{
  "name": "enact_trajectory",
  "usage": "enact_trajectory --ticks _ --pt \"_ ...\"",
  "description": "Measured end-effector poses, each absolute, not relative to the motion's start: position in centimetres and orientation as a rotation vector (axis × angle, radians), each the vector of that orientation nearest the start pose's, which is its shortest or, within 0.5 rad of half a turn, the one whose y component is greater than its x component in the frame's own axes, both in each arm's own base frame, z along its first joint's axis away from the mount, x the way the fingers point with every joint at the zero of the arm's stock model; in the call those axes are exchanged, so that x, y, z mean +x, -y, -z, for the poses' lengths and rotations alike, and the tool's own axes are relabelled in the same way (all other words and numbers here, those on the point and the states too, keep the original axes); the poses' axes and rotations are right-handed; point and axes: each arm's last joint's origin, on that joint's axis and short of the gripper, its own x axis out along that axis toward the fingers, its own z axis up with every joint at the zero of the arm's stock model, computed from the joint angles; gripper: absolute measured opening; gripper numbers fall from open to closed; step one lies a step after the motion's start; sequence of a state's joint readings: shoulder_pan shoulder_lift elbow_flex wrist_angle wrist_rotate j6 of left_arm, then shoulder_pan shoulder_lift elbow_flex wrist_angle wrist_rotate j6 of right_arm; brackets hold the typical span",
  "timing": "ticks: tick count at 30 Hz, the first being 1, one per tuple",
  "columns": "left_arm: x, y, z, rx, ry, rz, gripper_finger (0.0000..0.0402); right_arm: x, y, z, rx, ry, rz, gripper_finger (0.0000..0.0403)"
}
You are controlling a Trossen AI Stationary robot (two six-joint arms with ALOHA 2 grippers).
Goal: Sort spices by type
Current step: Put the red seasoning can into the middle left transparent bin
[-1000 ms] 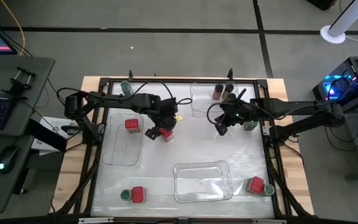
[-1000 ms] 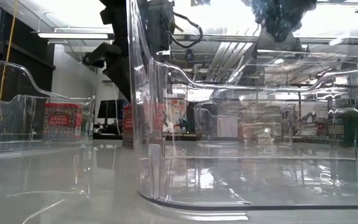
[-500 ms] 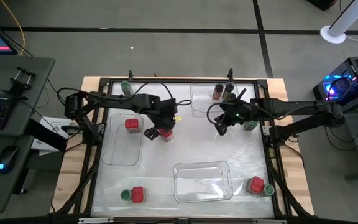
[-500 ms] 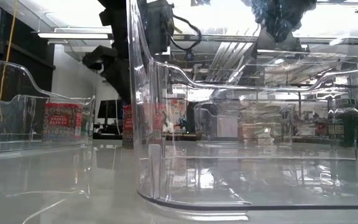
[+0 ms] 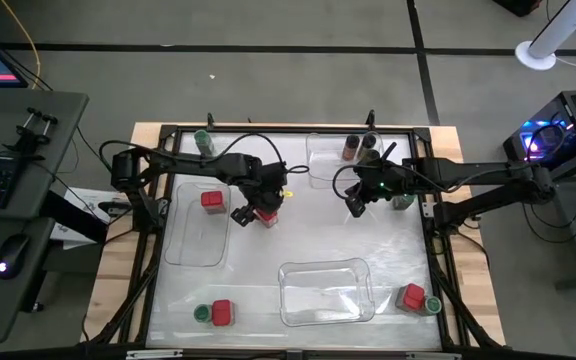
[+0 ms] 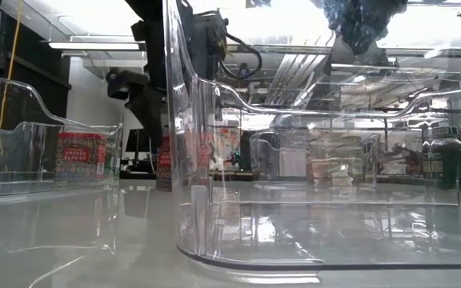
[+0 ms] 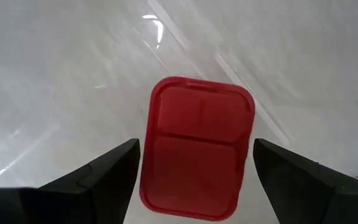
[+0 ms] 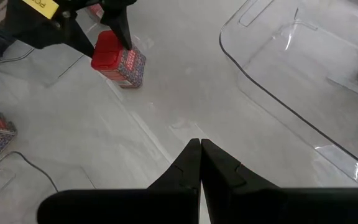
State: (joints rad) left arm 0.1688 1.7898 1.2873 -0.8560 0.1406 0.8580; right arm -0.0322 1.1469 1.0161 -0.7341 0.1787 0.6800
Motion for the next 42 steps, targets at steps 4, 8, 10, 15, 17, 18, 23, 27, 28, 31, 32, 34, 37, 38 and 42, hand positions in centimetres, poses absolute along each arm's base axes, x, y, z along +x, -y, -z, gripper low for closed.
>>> enact_trajectory --ticks 4,8,10,15,17,18,23,27,28,31,32,34,37,38,42 --pt "34.0 -5.4 -19.7 0.511 -1.241 0.536 0.0300 22.4 1.2 -29.9 0.568 -0.759 0.480 0.0000" --pt "34.0 -5.4 -19.3 0.501 -1.267 0.543 0.0294 22.4 1.2 -29.9 0.568 -0.759 0.479 0.0000" --pt "34.1 -5.4 -18.8 0.491 -1.291 0.532 0.0281 22.4 1.2 -29.9 0.567 -0.759 0.479 0.0000" --pt "34.4 -5.5 -18.4 0.461 -1.302 0.483 0.0204 22.4 1.2 -29.8 0.564 -0.759 0.481 0.0000" --pt "34.5 -5.5 -18.8 0.437 -1.291 0.449 0.0183 22.4 1.3 -29.8 0.561 -0.758 0.484 0.0000" --pt "34.5 -5.6 -19.2 0.423 -1.287 0.431 0.0183 22.4 1.3 -29.8 0.559 -0.759 0.484 0.0000" --pt "33.7 -7.3 -24.0 0.303 -1.171 0.241 0.0183 22.4 1.3 -29.9 0.529 -0.758 0.487 0.0000" --pt "30.3 -8.4 -29.5 0.191 -1.035 0.062 0.0183 22.4 1.4 -29.9 0.518 -0.752 0.502 0.0000" --pt "29.1 -8.5 -30.8 0.158 -1.007 0.026 0.0183 22.4 1.4 -29.9 0.511 -0.751 0.504 0.0000" --pt "25.1 -8.0 -33.8 0.083 -0.953 -0.107 0.0183 22.4 1.4 -29.9 0.508 -0.747 0.509 0.0000" --pt "23.6 -7.7 -34.3 0.067 -0.962 -0.169 0.0183 22.4 1.4 -29.9 0.506 -0.746 0.510 0.0000" --pt "20.7 -6.9 -34.5 0.013 -1.011 -0.272 0.0183 22.4 1.4 -29.9 0.500 -0.746 0.508 0.0000" --pt "17.5 -5.5 -34.1 -0.110 -1.092 -0.381 0.0183 22.4 1.4 -29.9 0.499 -0.746 0.508 0.0000" --pt "16.7 -5.0 -33.9 -0.153 -1.127 -0.411 0.0183 22.4 1.4 -29.9 0.499 -0.746 0.509 0.0000" --pt "15.2 -4.3 -33.3 -0.258 -1.255 -0.519 0.0183 22.4 1.5 -29.9 0.492 -0.747 0.509 0.0000"
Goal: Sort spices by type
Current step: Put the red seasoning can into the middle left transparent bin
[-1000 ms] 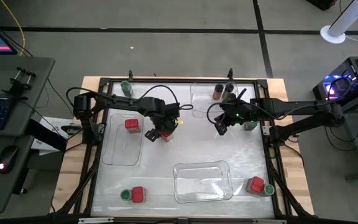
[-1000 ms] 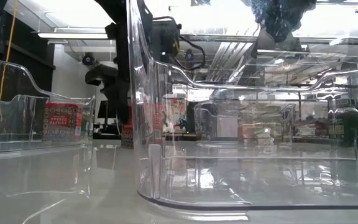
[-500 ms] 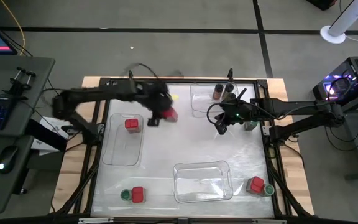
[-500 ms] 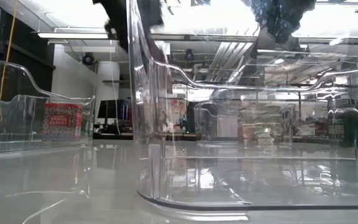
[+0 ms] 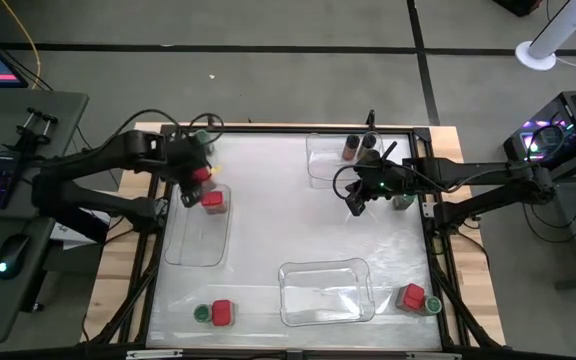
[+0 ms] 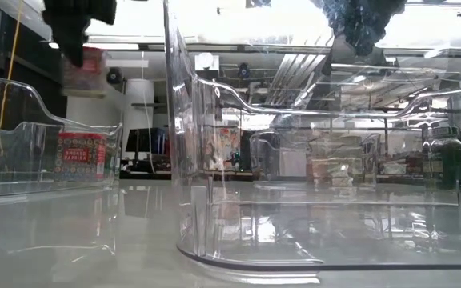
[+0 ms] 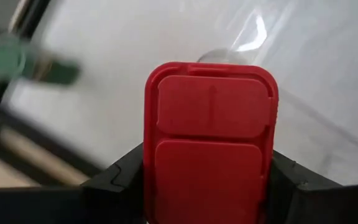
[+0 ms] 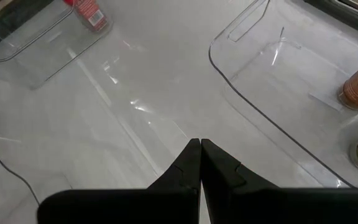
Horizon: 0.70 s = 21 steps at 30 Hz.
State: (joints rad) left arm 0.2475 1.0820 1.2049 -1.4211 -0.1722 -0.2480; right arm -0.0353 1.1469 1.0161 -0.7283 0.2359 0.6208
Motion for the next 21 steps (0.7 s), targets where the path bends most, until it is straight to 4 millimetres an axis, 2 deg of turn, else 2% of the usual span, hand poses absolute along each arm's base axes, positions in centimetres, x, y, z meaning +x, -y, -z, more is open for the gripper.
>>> enact_trajectory --ticks 5,7,15,21 --pt "15.6 -4.7 -32.1 -0.281 -1.454 -0.572 0.0183 22.4 1.9 -29.9 0.494 -0.743 0.526 0.0000" --pt "16.3 -4.9 -31.3 -0.301 -1.536 -0.561 0.0183 22.4 2.1 -29.9 0.484 -0.744 0.528 0.0000" --pt "19.7 -5.8 -28.5 -0.346 -1.675 -0.578 0.0183 22.4 2.4 -30.0 0.472 -0.741 0.522 0.0000" --pt "20.3 -6.0 -27.7 -0.367 -1.728 -0.611 0.0183 22.4 2.4 -30.0 0.473 -0.742 0.522 0.0000"
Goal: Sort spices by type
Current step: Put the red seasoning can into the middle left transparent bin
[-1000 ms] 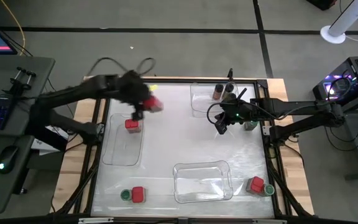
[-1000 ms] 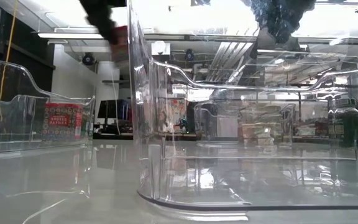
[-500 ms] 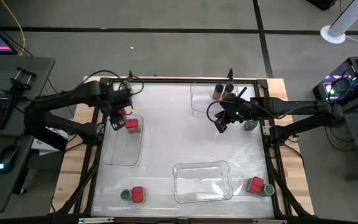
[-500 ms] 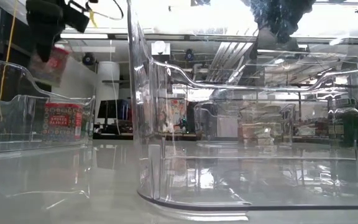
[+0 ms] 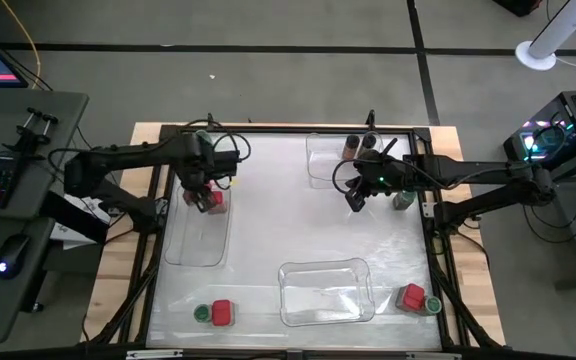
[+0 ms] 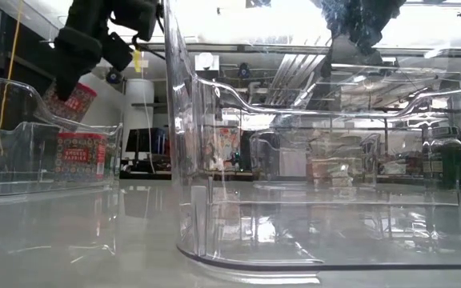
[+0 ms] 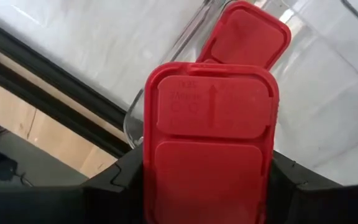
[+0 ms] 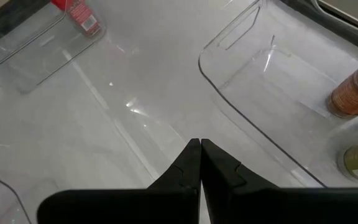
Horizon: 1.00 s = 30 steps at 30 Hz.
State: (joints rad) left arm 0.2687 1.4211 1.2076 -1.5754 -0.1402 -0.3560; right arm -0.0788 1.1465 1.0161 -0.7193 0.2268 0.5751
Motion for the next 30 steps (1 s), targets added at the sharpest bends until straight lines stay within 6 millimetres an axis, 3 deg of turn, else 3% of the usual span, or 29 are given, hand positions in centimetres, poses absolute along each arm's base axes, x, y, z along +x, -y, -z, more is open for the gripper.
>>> enact_trajectory --ticks 7,15,17,23,30 --pt "18.7 -5.6 -29.4 -0.446 -1.603 -0.691 0.0183 22.4 2.4 -30.0 0.456 -0.747 0.513 0.0000" --pt "14.9 -4.2 -32.3 -0.759 -1.233 -1.023 0.0183 22.4 2.4 -30.0 0.434 -0.752 0.504 0.0000" --pt "14.3 -3.6 -32.0 -0.807 -1.182 -1.088 0.0183 22.4 2.4 -30.0 0.421 -0.756 0.498 0.0000" --pt "13.6 -1.7 -28.7 -0.884 -1.191 -1.237 0.0183 22.4 2.4 -30.0 0.393 -0.763 0.486 0.0000" --pt "14.2 -0.9 -26.5 -0.905 -1.103 -1.328 0.0183 22.4 2.4 -30.0 0.374 -0.767 0.478 0.0000"
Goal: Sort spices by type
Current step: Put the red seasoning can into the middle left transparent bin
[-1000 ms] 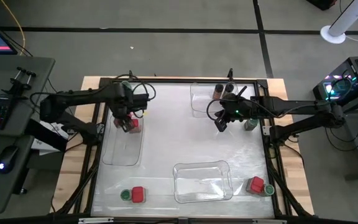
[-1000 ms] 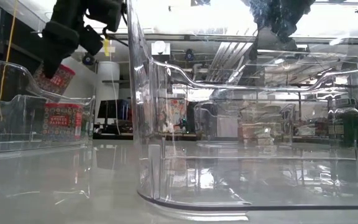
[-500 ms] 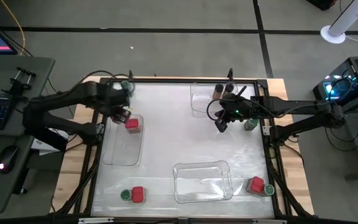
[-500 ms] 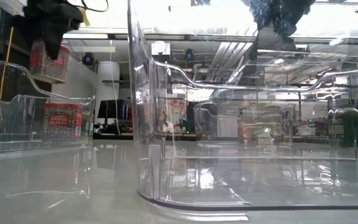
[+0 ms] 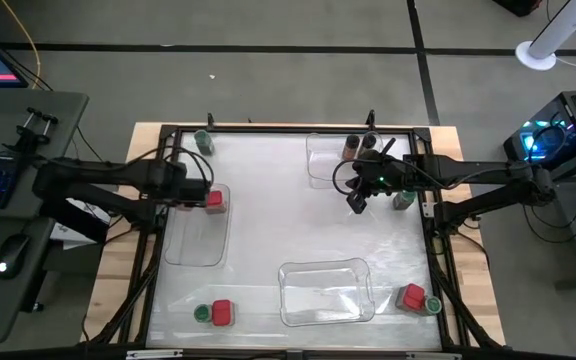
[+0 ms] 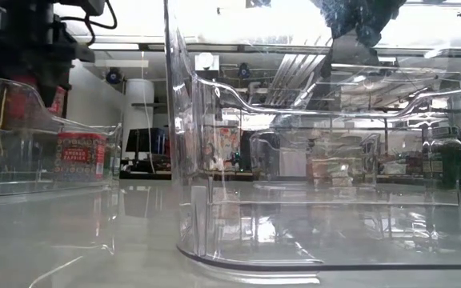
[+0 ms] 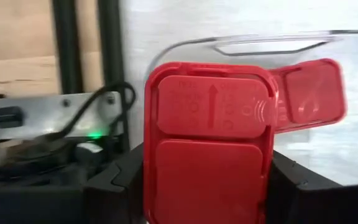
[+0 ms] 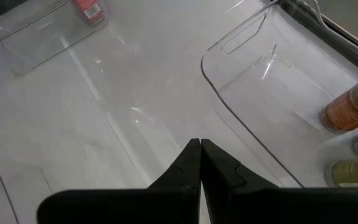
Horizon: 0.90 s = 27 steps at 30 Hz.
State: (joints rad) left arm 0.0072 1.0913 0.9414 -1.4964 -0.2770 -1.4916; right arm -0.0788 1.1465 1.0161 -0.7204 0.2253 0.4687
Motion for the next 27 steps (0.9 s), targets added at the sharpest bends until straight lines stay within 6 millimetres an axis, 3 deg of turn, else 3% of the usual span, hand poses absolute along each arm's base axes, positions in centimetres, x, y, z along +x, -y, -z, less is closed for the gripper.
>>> enact_trajectory --ticks 16,27 --pt "16.9 -1.0 -24.6 -0.873 -1.073 -1.255 0.0183 22.5 2.4 -30.0 0.380 -0.759 0.479 0.0000" --pt "16.5 -1.0 -24.6 -0.822 -1.109 -1.294 0.0183 22.5 2.4 -30.0 0.398 -0.754 0.486 0.0000"
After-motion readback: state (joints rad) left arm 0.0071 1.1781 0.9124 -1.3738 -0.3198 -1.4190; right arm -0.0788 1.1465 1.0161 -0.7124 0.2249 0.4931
